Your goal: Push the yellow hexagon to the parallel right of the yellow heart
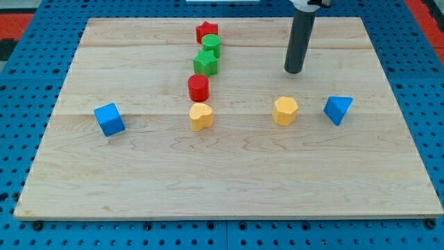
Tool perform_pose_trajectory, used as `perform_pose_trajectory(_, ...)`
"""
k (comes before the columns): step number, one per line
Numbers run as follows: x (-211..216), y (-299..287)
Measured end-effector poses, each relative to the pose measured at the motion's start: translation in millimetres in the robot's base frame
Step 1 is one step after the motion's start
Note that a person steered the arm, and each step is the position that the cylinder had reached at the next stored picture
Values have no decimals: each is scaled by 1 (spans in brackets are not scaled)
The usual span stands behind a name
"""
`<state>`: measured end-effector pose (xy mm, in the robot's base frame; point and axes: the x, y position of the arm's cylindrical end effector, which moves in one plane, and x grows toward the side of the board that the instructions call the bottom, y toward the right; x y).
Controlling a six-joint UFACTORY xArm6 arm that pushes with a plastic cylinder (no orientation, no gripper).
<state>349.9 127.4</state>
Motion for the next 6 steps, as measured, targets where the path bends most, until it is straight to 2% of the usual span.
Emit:
perform_pose_trajectory(1, 32, -6)
perform_pose_trajectory(3, 78, -66)
perform_pose_trajectory(4, 79, -99)
perform_pose_trajectory(6, 79, -99)
